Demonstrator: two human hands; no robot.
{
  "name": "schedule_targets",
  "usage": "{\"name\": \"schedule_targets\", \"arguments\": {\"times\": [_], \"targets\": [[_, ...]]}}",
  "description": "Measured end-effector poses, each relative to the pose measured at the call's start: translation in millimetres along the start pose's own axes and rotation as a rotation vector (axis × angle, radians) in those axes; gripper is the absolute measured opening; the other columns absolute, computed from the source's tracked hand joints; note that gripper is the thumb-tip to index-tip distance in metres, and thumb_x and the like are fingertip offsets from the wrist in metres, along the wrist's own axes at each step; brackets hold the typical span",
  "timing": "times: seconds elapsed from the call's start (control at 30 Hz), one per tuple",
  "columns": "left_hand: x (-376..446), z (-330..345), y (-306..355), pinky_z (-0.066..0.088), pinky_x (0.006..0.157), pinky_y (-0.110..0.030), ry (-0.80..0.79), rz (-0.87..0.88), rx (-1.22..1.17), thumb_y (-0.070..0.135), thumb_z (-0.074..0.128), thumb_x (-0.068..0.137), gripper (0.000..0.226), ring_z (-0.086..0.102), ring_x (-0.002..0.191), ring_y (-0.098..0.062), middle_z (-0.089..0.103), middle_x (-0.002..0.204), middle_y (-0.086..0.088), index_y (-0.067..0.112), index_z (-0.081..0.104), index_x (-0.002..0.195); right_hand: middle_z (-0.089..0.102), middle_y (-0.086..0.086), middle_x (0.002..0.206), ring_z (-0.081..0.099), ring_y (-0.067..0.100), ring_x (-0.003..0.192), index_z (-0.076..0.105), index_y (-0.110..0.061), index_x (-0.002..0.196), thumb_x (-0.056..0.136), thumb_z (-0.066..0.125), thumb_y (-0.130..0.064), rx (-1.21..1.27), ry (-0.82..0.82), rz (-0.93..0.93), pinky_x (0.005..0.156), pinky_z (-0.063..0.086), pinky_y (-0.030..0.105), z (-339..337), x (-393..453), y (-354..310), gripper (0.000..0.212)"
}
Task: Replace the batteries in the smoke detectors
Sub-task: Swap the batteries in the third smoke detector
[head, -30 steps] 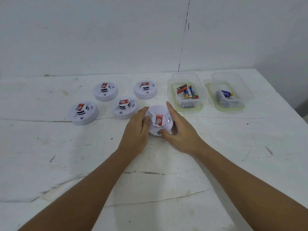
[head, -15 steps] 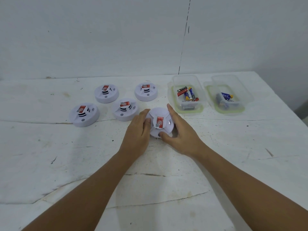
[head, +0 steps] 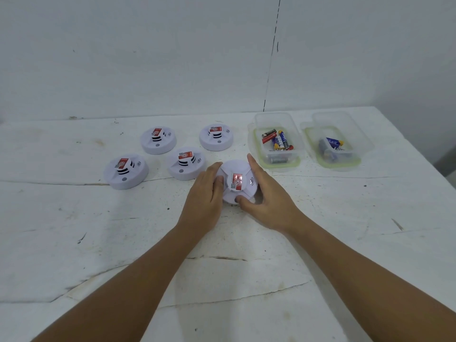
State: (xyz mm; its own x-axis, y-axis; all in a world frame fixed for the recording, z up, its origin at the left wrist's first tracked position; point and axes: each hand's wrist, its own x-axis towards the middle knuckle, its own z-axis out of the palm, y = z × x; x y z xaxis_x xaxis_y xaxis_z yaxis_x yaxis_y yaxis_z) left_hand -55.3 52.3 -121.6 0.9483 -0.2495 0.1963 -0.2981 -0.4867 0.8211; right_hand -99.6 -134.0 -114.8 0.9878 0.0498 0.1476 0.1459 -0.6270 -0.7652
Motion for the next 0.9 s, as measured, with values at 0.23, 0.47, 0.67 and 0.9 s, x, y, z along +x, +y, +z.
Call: {"name": "schedule_targets", "arguments": {"times": [0.23,0.47,0.67,0.9], "targets": [[0.1,0.5,-0.7,0.049,0.108,-0.046,0.011,0.003,0.013,0.03,0.036,0.112,0.042,0.054,0.131,-0.016,0.058,0.142,0.001,0.021,0.046,0.151,0.04,-0.03,0.149,0.044,0.001,0.141,0.006,-0.047,0.163,0.086,0.067,-0.054,0.007,-0.001,-0.006,0.113,0.047,0.044,0.0,-0.8,0.6,0.098],[-0.5,0.6,-1.4,0.049,0.108,-0.046,0.015,0.014,0.017,0.032,0.035,0.111,0.042,0.054,0.131,-0.015,0.059,0.141,0.002,0.021,0.047,0.151,0.039,-0.028,0.15,0.043,0.0,0.141,0.009,-0.041,0.164,0.088,0.07,-0.048,0.003,-0.003,-0.01,0.115,0.045,0.041,-1.3,-1.2,-0.5,0.097],[0.2,1.2,-1.9,0.049,0.109,-0.046,0.016,0.011,0.02,0.034,0.034,0.111,0.043,0.054,0.132,-0.015,0.059,0.142,0.003,0.021,0.047,0.151,0.041,-0.021,0.158,0.044,0.003,0.143,0.008,-0.048,0.162,0.086,0.067,-0.055,0.016,0.0,-0.008,0.114,0.046,0.046,-0.7,-1.1,-1.1,0.097],[-0.3,0.7,-1.0,0.05,0.108,-0.045,0.009,0.012,0.01,0.042,0.031,0.107,0.05,0.055,0.131,-0.015,0.059,0.141,0.003,0.023,0.047,0.15,0.041,-0.021,0.157,0.042,0.001,0.143,0.01,-0.044,0.164,0.087,0.069,-0.051,0.027,0.003,-0.007,0.115,0.045,0.045,-0.8,-1.9,-1.6,0.097]]}}
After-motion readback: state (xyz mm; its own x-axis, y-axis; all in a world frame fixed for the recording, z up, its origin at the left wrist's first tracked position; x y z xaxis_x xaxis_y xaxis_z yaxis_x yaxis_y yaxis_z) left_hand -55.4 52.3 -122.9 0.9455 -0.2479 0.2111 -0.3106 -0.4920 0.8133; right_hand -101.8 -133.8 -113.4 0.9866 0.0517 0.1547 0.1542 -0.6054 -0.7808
